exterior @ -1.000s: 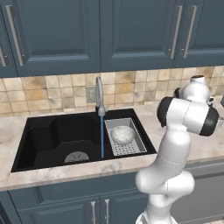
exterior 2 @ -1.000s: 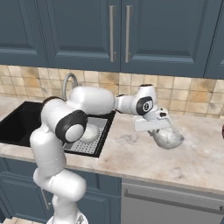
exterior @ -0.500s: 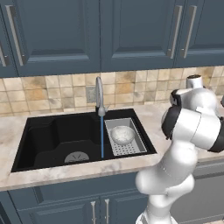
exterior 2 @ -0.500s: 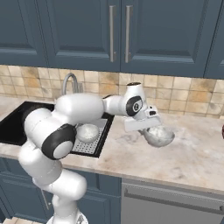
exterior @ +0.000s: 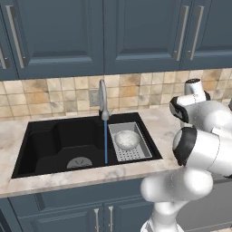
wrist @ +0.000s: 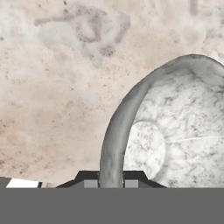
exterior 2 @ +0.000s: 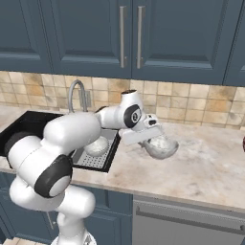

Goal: Rinse each bowl for a few seconds and place them down in the sink or on the counter.

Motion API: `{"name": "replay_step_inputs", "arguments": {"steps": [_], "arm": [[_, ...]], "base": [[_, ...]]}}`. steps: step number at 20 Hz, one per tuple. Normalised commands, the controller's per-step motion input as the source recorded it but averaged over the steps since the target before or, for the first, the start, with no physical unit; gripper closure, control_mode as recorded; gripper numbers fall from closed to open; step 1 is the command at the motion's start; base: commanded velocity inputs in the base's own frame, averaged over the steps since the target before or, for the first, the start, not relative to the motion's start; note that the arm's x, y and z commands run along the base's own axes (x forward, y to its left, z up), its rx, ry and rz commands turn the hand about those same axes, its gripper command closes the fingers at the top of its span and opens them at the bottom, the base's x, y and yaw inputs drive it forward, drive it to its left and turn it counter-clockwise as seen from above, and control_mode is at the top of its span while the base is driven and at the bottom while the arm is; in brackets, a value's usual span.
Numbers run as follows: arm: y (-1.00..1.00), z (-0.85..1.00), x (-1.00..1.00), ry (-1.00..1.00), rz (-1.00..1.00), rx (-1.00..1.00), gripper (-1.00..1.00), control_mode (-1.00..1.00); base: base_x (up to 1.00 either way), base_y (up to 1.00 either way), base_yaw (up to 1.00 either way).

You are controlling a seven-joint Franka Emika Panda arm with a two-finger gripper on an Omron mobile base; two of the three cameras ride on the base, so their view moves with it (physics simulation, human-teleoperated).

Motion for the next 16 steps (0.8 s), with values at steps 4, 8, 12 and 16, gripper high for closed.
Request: {"name": "replay_step_inputs", "arguments": {"steps": [4,8,12,16], "arm": [[0.45,0.12,-0.19,-0.01,0.08,-0.02,1.0,-1.0],[0.46,0.1,-0.2,-0.01,0.08,-0.02,1.0,-1.0],[0.46,0.09,-0.2,-0.01,0.08,-0.02,1.0,-1.0],[0.45,0.09,-0.19,-0.01,0.08,-0.02,1.0,-1.0]], "base": [[0.0,0.0,0.0],[0.0,0.0,0.0],[0.0,0.0,0.0],[0.0,0.0,0.0]]}}
